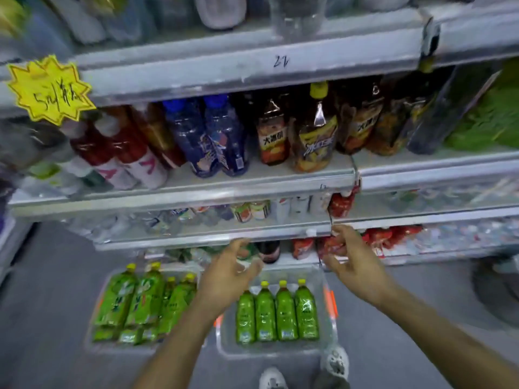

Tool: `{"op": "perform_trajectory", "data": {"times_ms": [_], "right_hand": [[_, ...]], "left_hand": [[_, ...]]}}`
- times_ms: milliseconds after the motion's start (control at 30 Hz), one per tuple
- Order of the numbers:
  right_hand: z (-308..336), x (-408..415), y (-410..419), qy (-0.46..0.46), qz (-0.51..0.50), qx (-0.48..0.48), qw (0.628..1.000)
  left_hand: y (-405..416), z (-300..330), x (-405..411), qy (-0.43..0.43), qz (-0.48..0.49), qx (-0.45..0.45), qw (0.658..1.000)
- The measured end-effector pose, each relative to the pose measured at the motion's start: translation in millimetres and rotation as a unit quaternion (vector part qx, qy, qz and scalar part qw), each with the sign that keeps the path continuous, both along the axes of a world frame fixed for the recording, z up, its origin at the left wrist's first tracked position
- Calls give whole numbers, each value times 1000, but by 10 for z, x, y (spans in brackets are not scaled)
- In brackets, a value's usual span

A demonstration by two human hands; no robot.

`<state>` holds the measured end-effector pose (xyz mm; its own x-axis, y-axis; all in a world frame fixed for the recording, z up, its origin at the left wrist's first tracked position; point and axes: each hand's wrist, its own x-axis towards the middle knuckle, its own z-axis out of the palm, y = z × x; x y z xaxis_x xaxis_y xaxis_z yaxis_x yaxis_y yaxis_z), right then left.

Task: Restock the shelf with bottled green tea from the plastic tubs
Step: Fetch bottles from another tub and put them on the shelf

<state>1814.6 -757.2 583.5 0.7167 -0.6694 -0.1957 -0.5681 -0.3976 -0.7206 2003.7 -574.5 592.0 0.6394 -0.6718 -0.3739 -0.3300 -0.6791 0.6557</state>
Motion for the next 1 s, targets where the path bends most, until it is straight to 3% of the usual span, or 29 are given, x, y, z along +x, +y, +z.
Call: {"op": "perform_trajectory", "data": {"times_ms": [133, 267, 433, 533, 700, 833, 1000], "right_hand": [[-945, 7, 235, 127, -7, 126, 984], [-1997, 32, 427, 230, 18, 184, 955], [-3044, 218, 499, 309, 61, 220, 923], [-3625, 462, 422, 322, 87, 186, 924], [-4346, 925, 267, 311, 115, 94, 939], [-4728, 1120, 220, 367, 143, -10, 919], [-5100, 1200, 362, 394, 109, 7, 913]], "left_hand": [[234, -901, 17, 142, 85, 52, 985], [525, -2152, -51, 202, 193, 79, 957], [616, -3205, -22, 227, 171, 165, 944], [515, -3762, 121, 225, 140, 202, 943], [316, -4686, 408, 187, 156, 188, 952], [184, -5222, 572, 146, 150, 205, 956], [19, -5481, 725, 156, 191, 214, 945]]}}
